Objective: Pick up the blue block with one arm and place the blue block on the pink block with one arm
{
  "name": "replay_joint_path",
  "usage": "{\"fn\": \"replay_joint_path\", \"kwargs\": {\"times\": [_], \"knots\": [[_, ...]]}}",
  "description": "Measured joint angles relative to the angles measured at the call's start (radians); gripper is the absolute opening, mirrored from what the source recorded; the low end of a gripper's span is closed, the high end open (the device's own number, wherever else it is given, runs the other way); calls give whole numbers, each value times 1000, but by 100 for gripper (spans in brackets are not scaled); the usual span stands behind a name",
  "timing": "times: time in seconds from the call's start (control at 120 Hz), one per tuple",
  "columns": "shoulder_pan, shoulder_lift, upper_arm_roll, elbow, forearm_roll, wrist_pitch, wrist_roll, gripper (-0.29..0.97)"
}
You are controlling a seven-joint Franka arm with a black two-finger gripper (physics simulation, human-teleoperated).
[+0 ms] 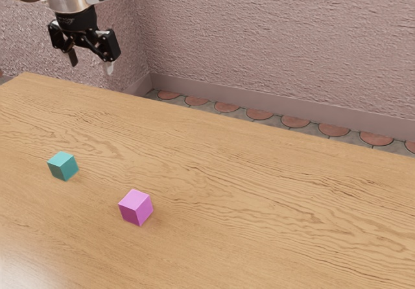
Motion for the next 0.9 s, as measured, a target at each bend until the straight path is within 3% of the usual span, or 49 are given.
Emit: {"fn": "replay_joint_path", "kwargs": {"times": [0.183,0.45,0.517,0.575,0.667,0.767,0.858,0.9], "knots": [[-1,65,-8,67,11,2,-35,68],[-4,71,-2,76,49,-30,-72,68],[-40,86,79,76,53,-38,-78,68],[-71,127,214,68,53,-37,-83,68],[-23,125,364,-82,51,6,-95,68],[99,140,438,-230,52,126,-100,68],[210,228,462,-265,35,253,-88,68],[212,263,465,-270,20,308,-79,68]]}}
